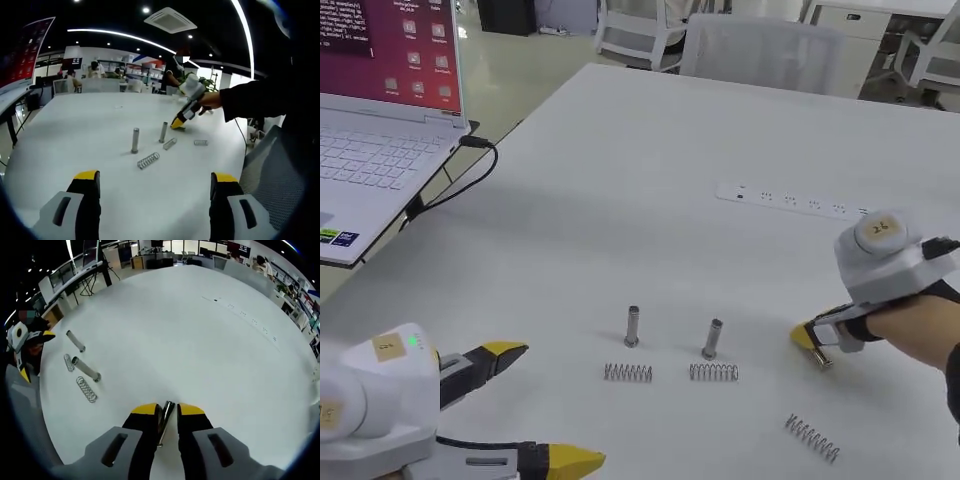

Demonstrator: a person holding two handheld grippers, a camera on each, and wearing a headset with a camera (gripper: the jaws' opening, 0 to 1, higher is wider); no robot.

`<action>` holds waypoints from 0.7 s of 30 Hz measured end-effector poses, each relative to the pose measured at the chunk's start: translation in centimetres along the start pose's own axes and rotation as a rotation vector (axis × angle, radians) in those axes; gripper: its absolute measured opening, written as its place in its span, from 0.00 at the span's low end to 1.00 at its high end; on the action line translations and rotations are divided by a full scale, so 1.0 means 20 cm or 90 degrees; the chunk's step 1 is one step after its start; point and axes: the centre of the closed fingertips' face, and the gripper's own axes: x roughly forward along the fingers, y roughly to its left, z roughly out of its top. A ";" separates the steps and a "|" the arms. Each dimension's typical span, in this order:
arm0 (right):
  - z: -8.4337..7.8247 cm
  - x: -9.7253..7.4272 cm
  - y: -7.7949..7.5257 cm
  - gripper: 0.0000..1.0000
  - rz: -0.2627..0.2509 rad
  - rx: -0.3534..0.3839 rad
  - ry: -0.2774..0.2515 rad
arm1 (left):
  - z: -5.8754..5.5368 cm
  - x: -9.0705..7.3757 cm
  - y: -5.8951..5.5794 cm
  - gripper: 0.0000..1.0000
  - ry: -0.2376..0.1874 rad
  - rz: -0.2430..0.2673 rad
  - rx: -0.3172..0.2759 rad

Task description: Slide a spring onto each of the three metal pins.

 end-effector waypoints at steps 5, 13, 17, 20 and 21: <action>0.00 0.00 0.00 0.10 -0.009 -0.006 0.010 | 0.00 0.00 0.00 0.88 -0.001 0.002 -0.001; 0.00 0.01 0.03 0.08 -0.041 -0.021 0.038 | 0.00 0.00 0.00 0.88 -0.001 0.000 -0.001; -0.01 0.01 0.03 0.07 -0.052 -0.011 0.045 | 0.00 0.01 0.00 0.87 -0.003 -0.003 0.000; -0.01 0.01 0.03 0.06 -0.053 -0.001 0.046 | 0.00 0.00 0.01 0.87 -0.004 -0.003 0.000; -0.01 0.01 0.03 0.06 -0.054 0.006 0.045 | 0.00 0.00 0.01 0.87 -0.004 -0.003 0.000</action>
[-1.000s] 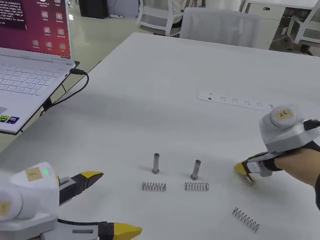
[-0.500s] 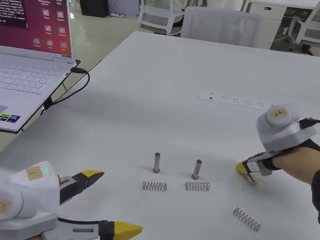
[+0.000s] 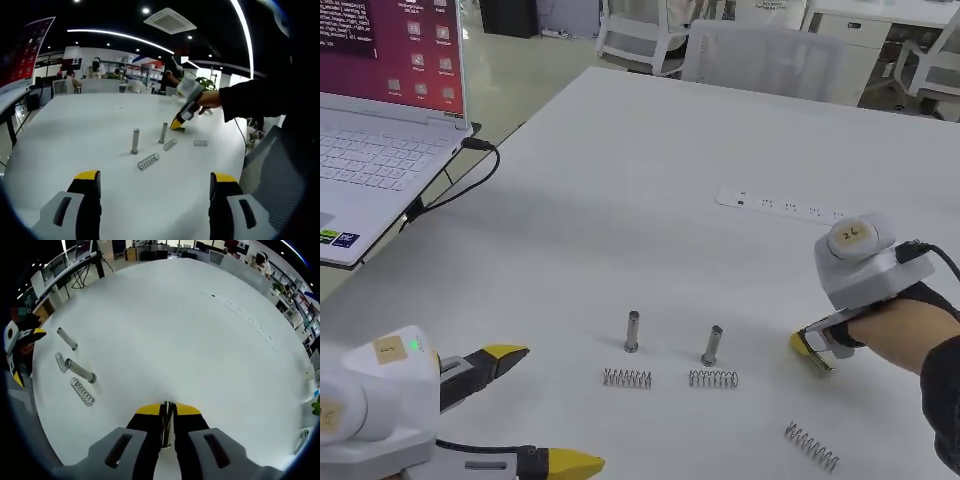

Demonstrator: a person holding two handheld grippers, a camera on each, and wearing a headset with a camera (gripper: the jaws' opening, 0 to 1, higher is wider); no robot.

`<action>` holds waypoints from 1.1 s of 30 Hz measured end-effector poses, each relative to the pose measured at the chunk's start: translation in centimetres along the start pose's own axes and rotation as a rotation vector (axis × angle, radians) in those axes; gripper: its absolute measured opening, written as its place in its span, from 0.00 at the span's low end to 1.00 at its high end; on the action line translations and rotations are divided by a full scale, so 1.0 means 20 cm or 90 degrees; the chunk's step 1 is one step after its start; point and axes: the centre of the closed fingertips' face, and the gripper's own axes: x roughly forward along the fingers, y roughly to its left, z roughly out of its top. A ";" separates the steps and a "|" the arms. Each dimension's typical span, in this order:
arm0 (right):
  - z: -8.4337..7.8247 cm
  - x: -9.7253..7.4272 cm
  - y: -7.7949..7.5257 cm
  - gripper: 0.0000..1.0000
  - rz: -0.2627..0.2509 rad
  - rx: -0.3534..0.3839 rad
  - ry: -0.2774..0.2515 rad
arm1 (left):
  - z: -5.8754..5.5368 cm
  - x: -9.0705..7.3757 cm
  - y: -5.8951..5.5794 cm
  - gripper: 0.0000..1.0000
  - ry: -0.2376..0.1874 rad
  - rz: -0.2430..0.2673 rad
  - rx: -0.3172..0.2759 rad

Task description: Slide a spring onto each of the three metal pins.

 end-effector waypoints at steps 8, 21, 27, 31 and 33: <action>0.02 0.05 -0.07 0.05 0.002 0.005 -0.002 | 0.01 -0.01 0.01 0.87 -0.004 0.003 0.002; 0.05 -0.08 -0.01 0.05 0.006 0.021 -0.045 | 0.04 -0.02 0.00 0.86 -0.009 0.001 0.012; 0.06 -0.16 0.04 0.05 0.000 0.022 -0.061 | 0.07 -0.01 -0.03 0.86 -0.014 -0.007 0.022; 0.06 -0.20 0.06 0.05 0.004 0.031 -0.072 | 0.08 -0.01 -0.04 0.86 -0.015 -0.013 0.029; 0.06 -0.20 0.07 0.05 0.003 0.031 -0.076 | 0.09 -0.02 -0.05 0.86 -0.017 -0.015 0.031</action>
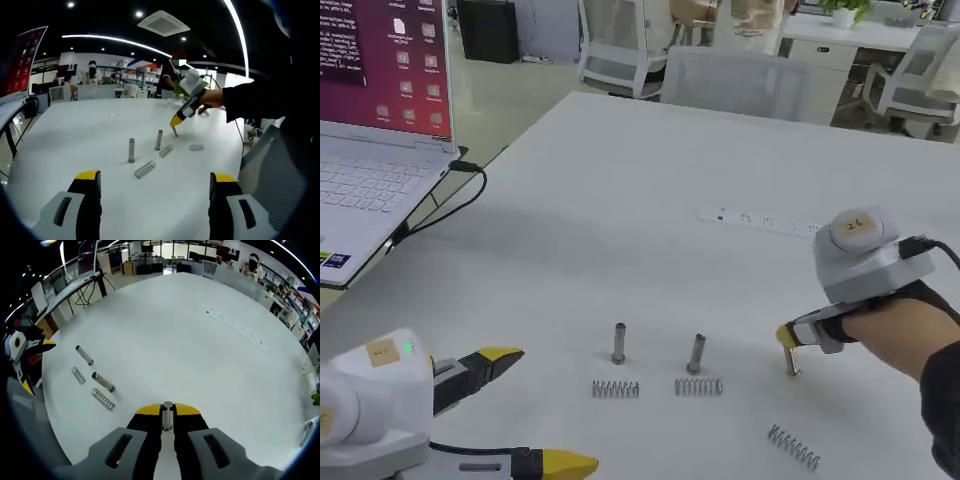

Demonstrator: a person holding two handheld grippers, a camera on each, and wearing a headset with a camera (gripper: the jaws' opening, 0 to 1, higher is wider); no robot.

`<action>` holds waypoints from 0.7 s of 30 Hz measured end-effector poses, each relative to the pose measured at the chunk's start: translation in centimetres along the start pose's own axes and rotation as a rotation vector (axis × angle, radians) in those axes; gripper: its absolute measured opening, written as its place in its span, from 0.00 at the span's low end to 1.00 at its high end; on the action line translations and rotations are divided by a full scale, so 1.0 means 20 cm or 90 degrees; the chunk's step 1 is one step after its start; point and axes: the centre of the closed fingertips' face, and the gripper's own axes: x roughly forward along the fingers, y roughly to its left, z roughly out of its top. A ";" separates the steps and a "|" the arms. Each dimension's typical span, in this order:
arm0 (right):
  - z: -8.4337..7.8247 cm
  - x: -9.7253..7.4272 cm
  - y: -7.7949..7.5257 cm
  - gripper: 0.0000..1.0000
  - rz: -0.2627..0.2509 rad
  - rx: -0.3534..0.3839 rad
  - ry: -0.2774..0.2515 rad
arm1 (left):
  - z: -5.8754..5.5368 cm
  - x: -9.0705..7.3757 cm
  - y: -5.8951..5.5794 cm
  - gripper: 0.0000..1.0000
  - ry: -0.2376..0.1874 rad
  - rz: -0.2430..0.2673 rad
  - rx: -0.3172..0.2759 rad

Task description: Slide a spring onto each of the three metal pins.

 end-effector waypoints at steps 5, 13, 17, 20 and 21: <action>-0.01 -0.02 0.02 0.05 0.000 0.002 -0.005 | 0.01 -0.01 -0.01 0.86 -0.002 -0.002 0.007; -0.03 -0.04 0.01 0.05 -0.004 0.007 -0.005 | 0.03 -0.01 -0.03 0.86 -0.004 -0.009 0.016; -0.05 -0.04 0.00 0.05 -0.006 0.009 -0.009 | 0.03 -0.01 -0.03 0.86 -0.006 -0.012 0.018; -0.05 -0.04 0.00 0.05 -0.007 0.006 -0.015 | 0.03 -0.01 -0.04 0.86 -0.007 -0.014 0.019; -0.05 -0.04 -0.01 0.05 -0.007 0.006 -0.015 | 0.03 -0.01 -0.04 0.86 -0.007 -0.015 0.019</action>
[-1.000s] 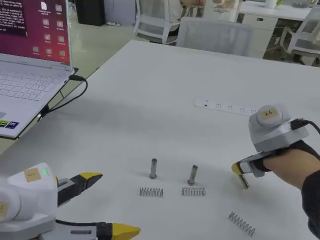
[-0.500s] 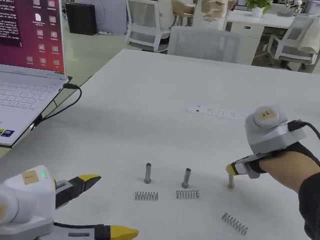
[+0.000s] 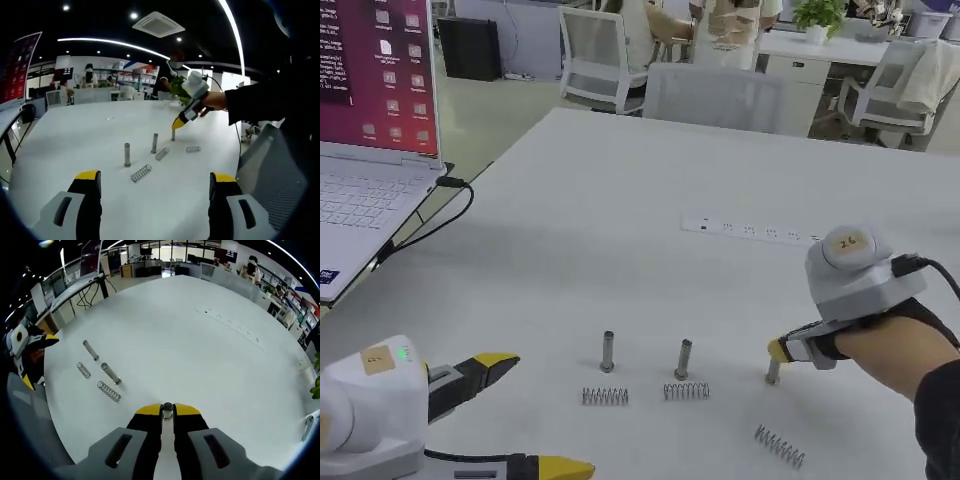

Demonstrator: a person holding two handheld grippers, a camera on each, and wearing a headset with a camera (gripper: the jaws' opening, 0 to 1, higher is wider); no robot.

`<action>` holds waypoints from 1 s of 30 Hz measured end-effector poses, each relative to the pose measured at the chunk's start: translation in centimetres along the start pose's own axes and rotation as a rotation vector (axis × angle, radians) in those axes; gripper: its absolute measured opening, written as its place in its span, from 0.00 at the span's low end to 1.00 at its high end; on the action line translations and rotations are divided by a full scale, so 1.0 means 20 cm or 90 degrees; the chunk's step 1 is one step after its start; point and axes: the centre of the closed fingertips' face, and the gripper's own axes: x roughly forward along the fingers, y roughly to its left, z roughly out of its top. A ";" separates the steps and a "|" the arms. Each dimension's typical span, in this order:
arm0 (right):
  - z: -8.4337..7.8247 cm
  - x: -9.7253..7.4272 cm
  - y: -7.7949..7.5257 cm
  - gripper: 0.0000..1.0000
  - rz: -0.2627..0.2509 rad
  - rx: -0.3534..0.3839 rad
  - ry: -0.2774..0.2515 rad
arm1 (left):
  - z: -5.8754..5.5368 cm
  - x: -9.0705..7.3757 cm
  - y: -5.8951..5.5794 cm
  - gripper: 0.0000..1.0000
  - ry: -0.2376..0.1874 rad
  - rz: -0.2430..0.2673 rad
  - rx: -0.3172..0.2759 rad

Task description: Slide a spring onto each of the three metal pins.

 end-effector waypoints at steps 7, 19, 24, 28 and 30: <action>-0.01 0.00 -0.01 0.06 0.000 -0.002 0.001 | 0.00 0.00 -0.01 0.86 0.000 -0.003 0.002; -0.02 -0.01 0.00 0.06 0.006 -0.017 0.003 | 0.00 0.01 -0.02 0.86 0.002 -0.008 0.004; -0.02 -0.01 0.01 0.06 0.007 -0.028 0.006 | 0.00 0.00 -0.02 0.86 0.002 -0.008 0.004; -0.02 -0.02 0.01 0.07 0.007 -0.033 0.005 | 0.00 0.00 -0.01 0.86 0.001 -0.008 0.004; -0.02 -0.02 0.01 0.08 0.008 -0.032 0.005 | 0.00 0.00 -0.01 0.86 0.001 -0.007 0.004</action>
